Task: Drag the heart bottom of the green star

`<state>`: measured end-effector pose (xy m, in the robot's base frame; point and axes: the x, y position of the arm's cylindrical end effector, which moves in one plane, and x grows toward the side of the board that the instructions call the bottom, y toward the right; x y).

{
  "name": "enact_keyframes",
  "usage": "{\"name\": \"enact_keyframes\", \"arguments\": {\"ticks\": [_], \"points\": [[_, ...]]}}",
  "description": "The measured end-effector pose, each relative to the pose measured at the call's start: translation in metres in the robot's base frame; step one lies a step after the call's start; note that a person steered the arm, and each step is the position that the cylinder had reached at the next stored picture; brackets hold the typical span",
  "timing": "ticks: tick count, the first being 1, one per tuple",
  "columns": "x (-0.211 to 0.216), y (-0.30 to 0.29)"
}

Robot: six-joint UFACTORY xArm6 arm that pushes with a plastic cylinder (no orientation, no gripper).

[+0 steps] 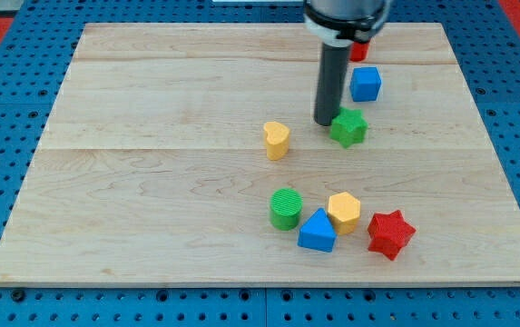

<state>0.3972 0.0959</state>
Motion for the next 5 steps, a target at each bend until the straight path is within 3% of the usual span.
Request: {"name": "enact_keyframes", "arguments": {"ticks": [1, 2, 3, 4, 5], "points": [[0.008, 0.003], [0.063, -0.027], [0.080, 0.004], [0.086, -0.040], [0.111, -0.132]]}}
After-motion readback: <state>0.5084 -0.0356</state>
